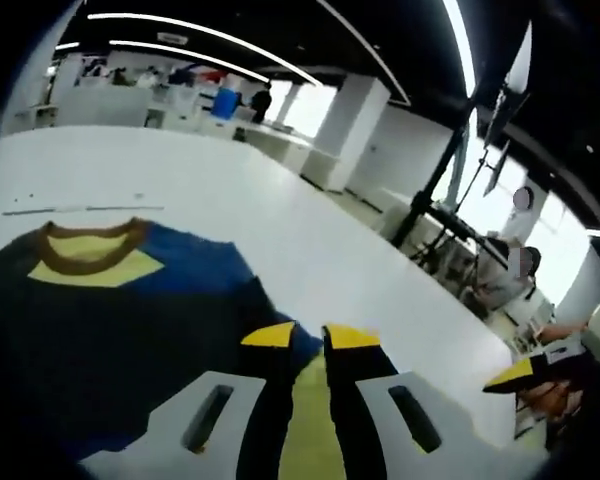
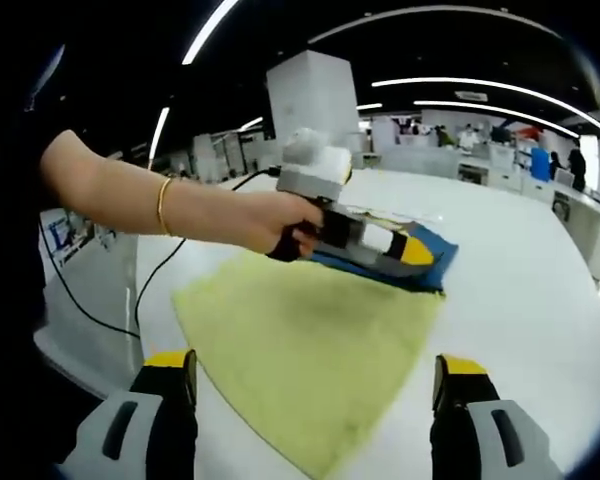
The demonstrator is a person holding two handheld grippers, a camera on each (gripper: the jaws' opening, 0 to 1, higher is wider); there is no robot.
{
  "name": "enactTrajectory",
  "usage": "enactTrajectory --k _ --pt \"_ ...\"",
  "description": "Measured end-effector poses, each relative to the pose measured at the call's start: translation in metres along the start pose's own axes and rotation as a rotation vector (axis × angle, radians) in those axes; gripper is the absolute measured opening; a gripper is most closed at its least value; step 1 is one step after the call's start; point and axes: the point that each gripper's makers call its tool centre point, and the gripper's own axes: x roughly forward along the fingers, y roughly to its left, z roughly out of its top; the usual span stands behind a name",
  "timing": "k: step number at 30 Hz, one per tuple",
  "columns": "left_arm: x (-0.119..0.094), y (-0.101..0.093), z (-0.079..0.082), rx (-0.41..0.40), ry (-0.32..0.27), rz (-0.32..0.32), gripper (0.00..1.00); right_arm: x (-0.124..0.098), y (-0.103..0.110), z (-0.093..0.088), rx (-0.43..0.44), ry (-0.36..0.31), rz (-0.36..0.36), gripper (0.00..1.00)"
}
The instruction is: Fold the garment on the visible template until the final outline fits inside the template.
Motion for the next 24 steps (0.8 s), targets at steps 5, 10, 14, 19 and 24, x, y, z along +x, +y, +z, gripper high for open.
enactTrajectory --k 5,10,14,19,24 --pt "-0.007 -0.002 0.006 0.016 -0.01 -0.024 0.3 0.0 0.0 -0.004 -0.007 0.019 0.01 0.99" --pt "-0.021 -0.002 0.018 0.082 -0.036 -0.038 0.5 0.0 0.003 -0.003 -0.005 0.029 0.036 0.99" --pt "-0.035 0.004 0.026 0.095 -0.061 -0.038 0.59 0.002 0.007 -0.001 -0.019 0.045 0.06 0.99" --pt "-0.053 0.006 0.028 0.12 -0.065 -0.03 0.74 0.003 0.011 0.002 -0.043 0.055 0.075 0.99" --pt "-0.073 0.004 0.031 0.132 -0.074 -0.02 0.84 0.005 0.012 -0.003 -0.041 0.113 0.083 0.99"
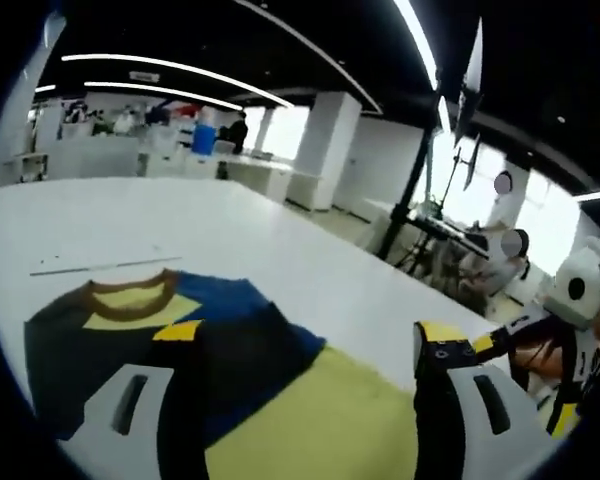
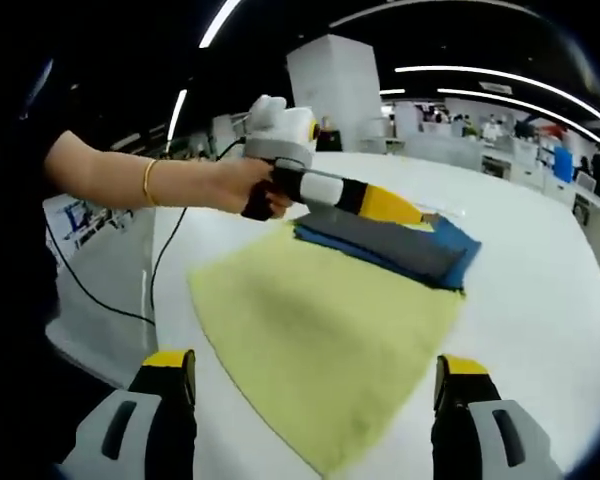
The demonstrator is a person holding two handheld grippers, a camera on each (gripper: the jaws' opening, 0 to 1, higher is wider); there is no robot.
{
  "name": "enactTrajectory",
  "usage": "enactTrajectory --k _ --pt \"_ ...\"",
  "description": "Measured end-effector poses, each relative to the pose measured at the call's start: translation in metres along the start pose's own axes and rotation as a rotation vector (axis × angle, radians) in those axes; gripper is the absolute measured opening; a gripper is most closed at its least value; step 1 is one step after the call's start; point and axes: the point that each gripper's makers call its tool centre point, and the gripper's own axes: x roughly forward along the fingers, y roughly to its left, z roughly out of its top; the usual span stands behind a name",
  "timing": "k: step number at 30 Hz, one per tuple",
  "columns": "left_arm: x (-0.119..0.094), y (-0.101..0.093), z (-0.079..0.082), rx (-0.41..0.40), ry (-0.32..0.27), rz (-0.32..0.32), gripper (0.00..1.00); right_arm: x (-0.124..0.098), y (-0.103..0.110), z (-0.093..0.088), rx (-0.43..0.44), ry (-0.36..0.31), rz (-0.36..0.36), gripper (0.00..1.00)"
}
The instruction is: Fold the garment on the visible template until the final outline fits inside the template.
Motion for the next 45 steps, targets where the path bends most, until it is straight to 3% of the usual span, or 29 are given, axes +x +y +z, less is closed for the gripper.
enactTrajectory --k 4,8,14,25,32,36,39,45 --pt "-0.017 -0.007 0.003 0.043 0.002 -0.012 0.93 0.0 0.001 0.001 -0.026 0.015 0.002 0.99" --pt "-0.034 -0.009 -0.004 0.094 0.034 -0.023 0.99 0.0 0.004 0.002 -0.045 0.027 0.014 0.99" --pt "-0.063 -0.005 -0.022 0.155 0.097 -0.009 0.99 -0.002 0.008 0.004 -0.075 0.057 0.027 0.98" --pt "-0.117 -0.014 -0.039 0.202 0.112 -0.034 0.99 -0.004 0.012 0.002 -0.137 0.104 0.054 0.95" --pt "-0.149 -0.013 -0.057 0.279 0.158 -0.041 0.93 -0.006 0.015 -0.004 -0.203 0.143 0.074 0.86" --pt "-0.165 -0.01 -0.068 0.245 0.167 -0.045 0.87 -0.006 0.018 -0.012 -0.226 0.174 0.094 0.81" --pt "-0.18 -0.011 -0.086 0.259 0.23 -0.057 0.82 -0.007 0.02 -0.022 -0.259 0.213 0.109 0.76" --pt "-0.203 -0.013 -0.107 0.248 0.29 -0.07 0.74 -0.009 0.022 -0.035 -0.302 0.263 0.122 0.66"
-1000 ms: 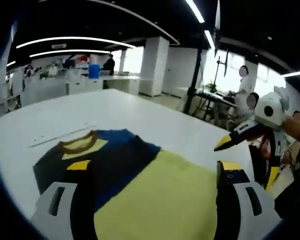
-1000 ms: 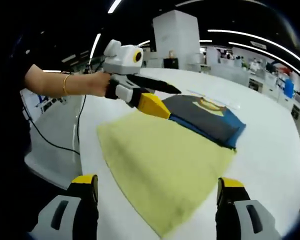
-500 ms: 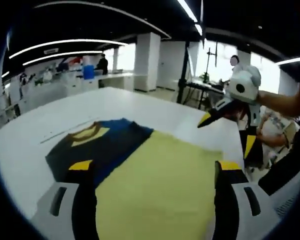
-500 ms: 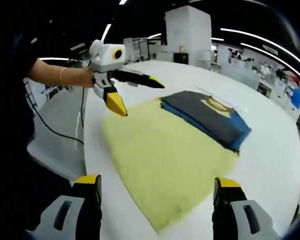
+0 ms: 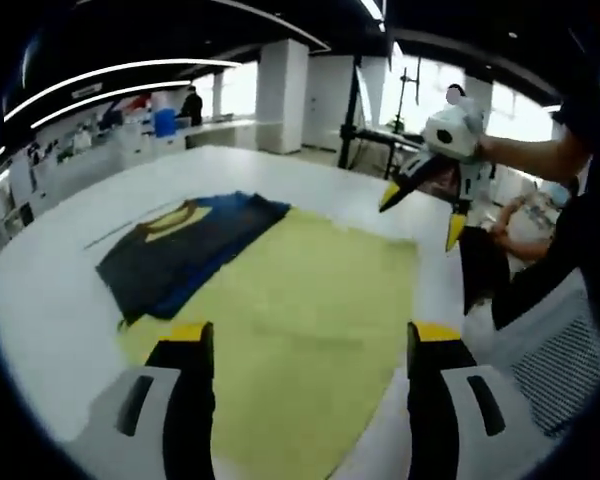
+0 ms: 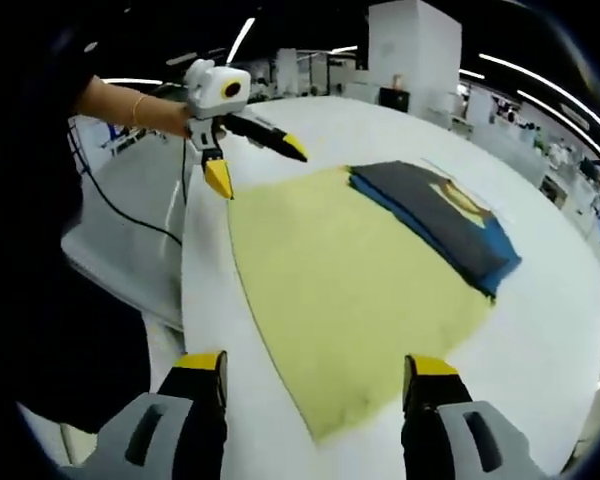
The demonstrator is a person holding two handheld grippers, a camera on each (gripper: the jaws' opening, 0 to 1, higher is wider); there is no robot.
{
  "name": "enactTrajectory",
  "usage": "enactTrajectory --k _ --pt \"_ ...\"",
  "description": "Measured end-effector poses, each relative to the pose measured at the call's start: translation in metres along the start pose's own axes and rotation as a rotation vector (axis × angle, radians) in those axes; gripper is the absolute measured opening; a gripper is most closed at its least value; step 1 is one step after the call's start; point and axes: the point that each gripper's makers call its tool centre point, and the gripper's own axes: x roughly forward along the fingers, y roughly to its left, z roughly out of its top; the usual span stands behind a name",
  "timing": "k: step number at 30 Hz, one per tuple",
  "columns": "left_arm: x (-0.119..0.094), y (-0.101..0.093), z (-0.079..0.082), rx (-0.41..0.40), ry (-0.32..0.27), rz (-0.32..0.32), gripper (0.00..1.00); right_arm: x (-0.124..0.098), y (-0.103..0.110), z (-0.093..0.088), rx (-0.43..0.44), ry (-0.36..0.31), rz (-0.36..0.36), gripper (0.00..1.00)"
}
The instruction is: Fold the garment on the visible template until the final outline fits inside the template.
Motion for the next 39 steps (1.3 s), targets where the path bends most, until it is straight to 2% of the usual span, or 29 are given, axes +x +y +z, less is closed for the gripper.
enactTrajectory --k 3,5,9,12,19,22,25,28,29,33,35,39 --pt "-0.007 -0.007 -0.013 -0.029 0.023 -0.015 0.72 0.002 0.001 -0.007 -0.026 0.028 0.004 0.6" --pt "-0.013 -0.01 -0.027 -0.005 0.075 -0.015 0.69 0.003 0.001 -0.009 -0.039 0.037 0.004 0.56" --pt "-0.019 -0.013 -0.048 0.057 0.142 -0.017 0.62 0.007 0.0 -0.02 -0.079 0.078 0.004 0.49" --pt "-0.021 -0.012 -0.056 0.031 0.154 -0.01 0.56 0.01 0.0 -0.028 -0.103 0.108 0.002 0.46" --pt "-0.025 -0.004 -0.077 0.053 0.219 0.02 0.47 0.017 -0.001 -0.043 -0.143 0.167 -0.006 0.4" --pt "-0.027 -0.001 -0.087 0.13 0.279 0.021 0.44 0.017 -0.004 -0.046 -0.152 0.177 -0.015 0.35" --pt "-0.026 -0.003 -0.088 0.132 0.277 0.016 0.43 0.018 -0.007 -0.049 -0.142 0.182 -0.019 0.34" --pt "-0.024 -0.003 -0.093 0.172 0.302 0.017 0.39 0.019 -0.008 -0.049 -0.136 0.176 -0.02 0.33" --pt "-0.024 -0.005 -0.089 0.165 0.28 0.011 0.39 0.019 -0.008 -0.05 -0.137 0.179 -0.023 0.33" --pt "-0.024 -0.004 -0.088 0.164 0.282 0.015 0.36 0.021 -0.01 -0.053 -0.14 0.194 -0.023 0.31" --pt "-0.025 -0.001 -0.088 0.163 0.284 0.021 0.3 0.021 -0.011 -0.053 -0.134 0.19 -0.025 0.27" --pt "-0.024 0.005 -0.087 0.112 0.274 0.046 0.25 0.022 -0.014 -0.05 -0.13 0.185 -0.021 0.23"
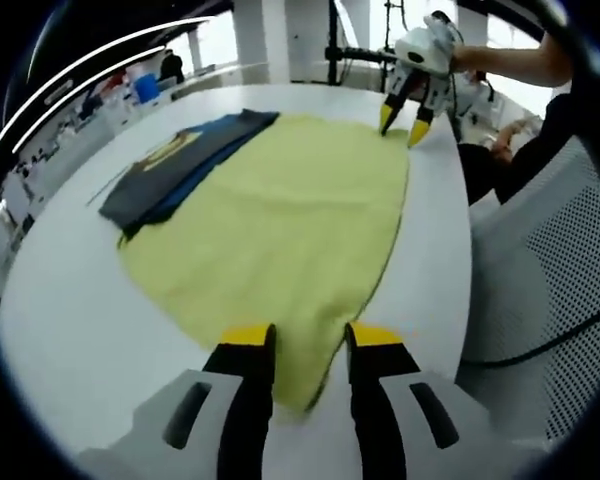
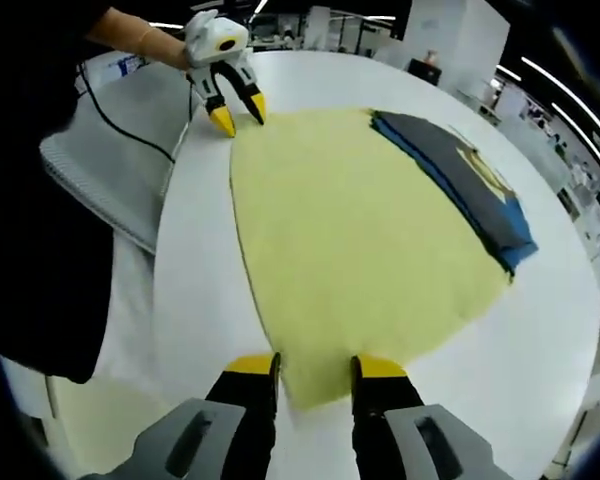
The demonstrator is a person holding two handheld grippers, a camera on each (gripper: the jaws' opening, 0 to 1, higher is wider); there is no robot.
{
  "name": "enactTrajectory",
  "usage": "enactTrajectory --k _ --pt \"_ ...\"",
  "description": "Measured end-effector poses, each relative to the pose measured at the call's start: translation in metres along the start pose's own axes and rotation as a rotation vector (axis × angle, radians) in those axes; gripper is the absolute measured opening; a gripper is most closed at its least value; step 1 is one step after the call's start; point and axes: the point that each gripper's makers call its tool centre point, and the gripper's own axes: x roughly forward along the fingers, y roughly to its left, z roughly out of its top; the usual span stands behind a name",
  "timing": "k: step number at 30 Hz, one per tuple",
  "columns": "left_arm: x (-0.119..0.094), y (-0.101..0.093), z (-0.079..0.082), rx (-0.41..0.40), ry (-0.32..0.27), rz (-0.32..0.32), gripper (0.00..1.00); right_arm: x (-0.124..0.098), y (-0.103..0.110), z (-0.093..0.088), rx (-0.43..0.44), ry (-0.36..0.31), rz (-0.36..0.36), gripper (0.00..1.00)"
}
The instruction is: Fold the garment on the visible template until the final outline fits inside the template.
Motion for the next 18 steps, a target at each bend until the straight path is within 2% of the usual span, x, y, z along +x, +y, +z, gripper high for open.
enactTrajectory --k 4,8,11,18 --pt "0.0009 0.0049 -0.0006 0.005 0.008 0.02 0.14 0.0016 -0.0029 0.0006 -0.011 0.0 0.0 0.11" --pt "0.0017 0.0079 -0.0007 -0.003 0.009 0.027 0.06 0.003 -0.003 0.0023 -0.019 -0.001 0.007 0.03" --pt "0.0014 0.0094 -0.0005 0.01 0.015 0.038 0.03 0.0036 -0.004 0.0054 0.001 -0.021 0.014 0.0" --pt "-0.0066 0.0092 0.004 0.028 0.016 0.043 0.0 -0.0043 -0.0041 0.0094 0.054 -0.058 0.023 0.0"
